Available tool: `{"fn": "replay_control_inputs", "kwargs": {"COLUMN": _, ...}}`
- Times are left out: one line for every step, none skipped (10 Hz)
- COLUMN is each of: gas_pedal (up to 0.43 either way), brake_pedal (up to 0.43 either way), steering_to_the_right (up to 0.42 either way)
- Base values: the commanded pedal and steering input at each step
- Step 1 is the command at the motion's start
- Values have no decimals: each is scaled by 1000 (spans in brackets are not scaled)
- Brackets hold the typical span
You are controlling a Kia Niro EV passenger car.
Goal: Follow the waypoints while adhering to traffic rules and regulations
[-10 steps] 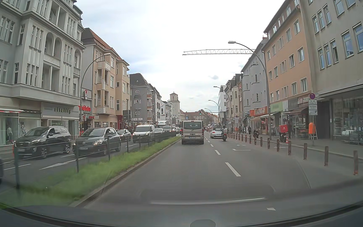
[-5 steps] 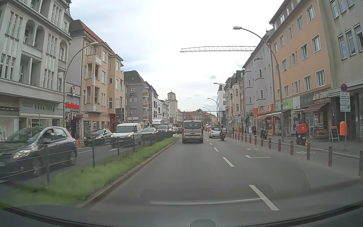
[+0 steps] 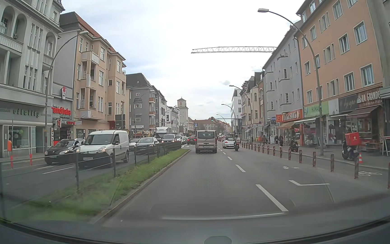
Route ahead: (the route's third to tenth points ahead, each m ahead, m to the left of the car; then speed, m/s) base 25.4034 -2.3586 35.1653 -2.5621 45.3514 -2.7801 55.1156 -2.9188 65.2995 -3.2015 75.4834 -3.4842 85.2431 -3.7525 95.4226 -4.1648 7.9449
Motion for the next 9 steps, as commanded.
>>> {"fn": "replay_control_inputs", "kwargs": {"gas_pedal": 0, "brake_pedal": 0, "steering_to_the_right": 10}}
{"fn": "replay_control_inputs", "kwargs": {"gas_pedal": 0, "brake_pedal": 0, "steering_to_the_right": 10}}
{"fn": "replay_control_inputs", "kwargs": {"gas_pedal": 0, "brake_pedal": 0, "steering_to_the_right": 10}}
{"fn": "replay_control_inputs", "kwargs": {"gas_pedal": 0, "brake_pedal": 0, "steering_to_the_right": 10}}
{"fn": "replay_control_inputs", "kwargs": {"gas_pedal": 0, "brake_pedal": 0, "steering_to_the_right": 10}}
{"fn": "replay_control_inputs", "kwargs": {"gas_pedal": 0, "brake_pedal": 0, "steering_to_the_right": 10}}
{"fn": "replay_control_inputs", "kwargs": {"gas_pedal": 0, "brake_pedal": 0, "steering_to_the_right": 10}}
{"fn": "replay_control_inputs", "kwargs": {"gas_pedal": 0, "brake_pedal": 0, "steering_to_the_right": 10}}
{"fn": "replay_control_inputs", "kwargs": {"gas_pedal": 0, "brake_pedal": 0, "steering_to_the_right": 9}}
